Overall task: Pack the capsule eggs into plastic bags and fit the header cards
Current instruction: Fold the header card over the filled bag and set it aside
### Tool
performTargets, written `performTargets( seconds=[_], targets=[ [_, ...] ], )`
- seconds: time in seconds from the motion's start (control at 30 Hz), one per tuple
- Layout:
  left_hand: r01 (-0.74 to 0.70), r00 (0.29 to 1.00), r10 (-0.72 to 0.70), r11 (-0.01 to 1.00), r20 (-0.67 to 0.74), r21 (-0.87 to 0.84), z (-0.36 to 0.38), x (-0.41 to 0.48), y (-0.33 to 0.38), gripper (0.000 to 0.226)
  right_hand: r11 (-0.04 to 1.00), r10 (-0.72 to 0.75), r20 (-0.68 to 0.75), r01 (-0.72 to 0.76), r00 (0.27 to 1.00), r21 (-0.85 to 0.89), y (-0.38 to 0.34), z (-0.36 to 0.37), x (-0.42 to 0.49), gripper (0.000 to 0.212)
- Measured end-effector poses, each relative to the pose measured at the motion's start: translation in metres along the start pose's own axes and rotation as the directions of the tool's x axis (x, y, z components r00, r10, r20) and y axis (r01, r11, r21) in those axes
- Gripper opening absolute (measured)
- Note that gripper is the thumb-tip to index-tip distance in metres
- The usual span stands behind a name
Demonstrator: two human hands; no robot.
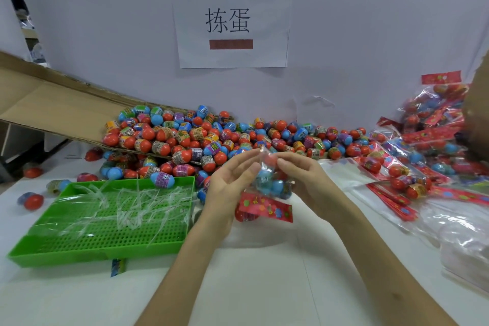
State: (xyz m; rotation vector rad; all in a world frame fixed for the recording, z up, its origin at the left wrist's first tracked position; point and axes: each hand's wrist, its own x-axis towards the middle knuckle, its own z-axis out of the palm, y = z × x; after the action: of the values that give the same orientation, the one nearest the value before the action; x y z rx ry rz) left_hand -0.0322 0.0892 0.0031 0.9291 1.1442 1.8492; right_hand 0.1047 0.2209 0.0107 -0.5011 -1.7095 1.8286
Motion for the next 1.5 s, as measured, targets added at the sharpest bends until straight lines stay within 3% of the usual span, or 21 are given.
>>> performTargets(
  seconds=[0.1, 0.2, 0.3, 0.47, 0.57, 0.73, 1.1, 1.37, 1.5],
  targets=[
    [-0.071, 0.994, 0.082, 0.987, -0.066, 0.147, -0.002, 0.002, -0.003, 0.029, 0.996, -0.008, -0.052, 0.013, 0.999, 0.093, -0.001, -0.01, 0.002, 0.023],
    [-0.081, 0.97, 0.137, 0.961, -0.2, 0.263, -0.004, 0.003, -0.007, 0.004, 0.998, -0.024, 0.009, 0.023, 1.0, 0.065, -0.003, -0.012, 0.002, 0.031],
    [-0.133, 0.949, 0.231, 0.911, -0.216, 0.39, -0.006, 0.002, -0.007, 0.008, 0.996, -0.05, 0.024, 0.052, 0.998, -0.066, -0.005, -0.007, 0.0, 0.04],
    [-0.224, 0.91, 0.387, 0.764, -0.153, 0.605, -0.004, -0.001, -0.008, 0.014, 0.973, -0.121, -0.062, 0.106, 0.991, -0.204, -0.001, -0.001, -0.002, 0.01],
    [-0.248, 0.902, 0.419, 0.695, -0.101, 0.675, -0.003, -0.002, -0.01, 0.013, 0.964, -0.11, -0.097, 0.082, 0.989, -0.254, 0.001, 0.001, -0.001, 0.012],
    [-0.287, 0.906, 0.423, 0.628, -0.007, 0.723, -0.003, -0.002, -0.013, 0.015, 0.957, -0.096, -0.091, 0.066, 0.991, -0.283, 0.0, 0.0, -0.001, 0.007],
    [-0.255, 0.89, 0.449, 0.627, -0.074, 0.736, -0.002, 0.001, -0.019, 0.014, 0.96, -0.111, -0.052, 0.094, 0.992, -0.263, -0.001, 0.003, -0.003, 0.001],
    [-0.335, 0.897, 0.438, 0.578, 0.064, 0.744, -0.001, 0.0, -0.021, 0.014, 0.933, -0.103, -0.025, 0.088, 0.994, -0.349, 0.001, 0.007, -0.001, 0.037],
    [-0.37, 0.894, 0.434, 0.58, 0.109, 0.725, 0.0, -0.001, -0.021, 0.012, 0.926, -0.118, -0.058, 0.088, 0.991, -0.367, 0.003, 0.006, -0.001, 0.018]
  ],
)
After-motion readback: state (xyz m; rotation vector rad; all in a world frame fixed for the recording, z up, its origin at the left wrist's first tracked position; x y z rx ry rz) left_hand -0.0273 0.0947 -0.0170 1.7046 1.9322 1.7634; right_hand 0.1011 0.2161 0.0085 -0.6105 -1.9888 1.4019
